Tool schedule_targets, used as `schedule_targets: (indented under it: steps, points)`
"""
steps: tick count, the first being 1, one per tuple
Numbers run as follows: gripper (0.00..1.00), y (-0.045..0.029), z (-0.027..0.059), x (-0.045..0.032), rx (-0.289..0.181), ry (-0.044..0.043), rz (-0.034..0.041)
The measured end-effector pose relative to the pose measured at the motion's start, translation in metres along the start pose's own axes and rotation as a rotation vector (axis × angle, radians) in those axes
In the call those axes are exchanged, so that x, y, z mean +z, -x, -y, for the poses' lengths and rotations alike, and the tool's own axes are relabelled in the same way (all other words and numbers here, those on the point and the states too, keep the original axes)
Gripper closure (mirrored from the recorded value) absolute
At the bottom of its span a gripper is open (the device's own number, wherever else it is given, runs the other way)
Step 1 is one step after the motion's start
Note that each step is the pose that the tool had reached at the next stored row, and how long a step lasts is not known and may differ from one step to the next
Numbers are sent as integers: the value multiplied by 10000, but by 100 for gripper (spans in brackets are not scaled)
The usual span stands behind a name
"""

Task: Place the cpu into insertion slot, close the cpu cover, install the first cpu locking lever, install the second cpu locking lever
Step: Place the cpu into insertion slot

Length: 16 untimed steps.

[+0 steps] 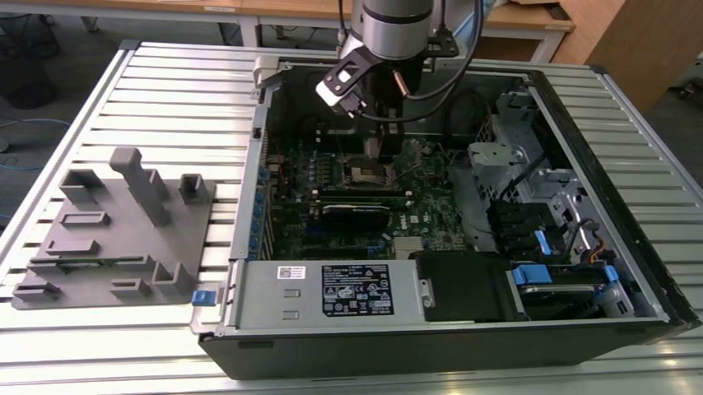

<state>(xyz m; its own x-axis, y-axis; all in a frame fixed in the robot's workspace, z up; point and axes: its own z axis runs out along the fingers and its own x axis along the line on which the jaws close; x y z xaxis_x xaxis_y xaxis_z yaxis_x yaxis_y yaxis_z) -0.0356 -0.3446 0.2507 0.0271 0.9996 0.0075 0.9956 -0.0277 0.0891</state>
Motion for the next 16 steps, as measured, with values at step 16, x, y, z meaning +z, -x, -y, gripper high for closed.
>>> schedule_targets:
  steps: [16]
  points:
    - [46, -2, 80, 213, -226, -2, -20]
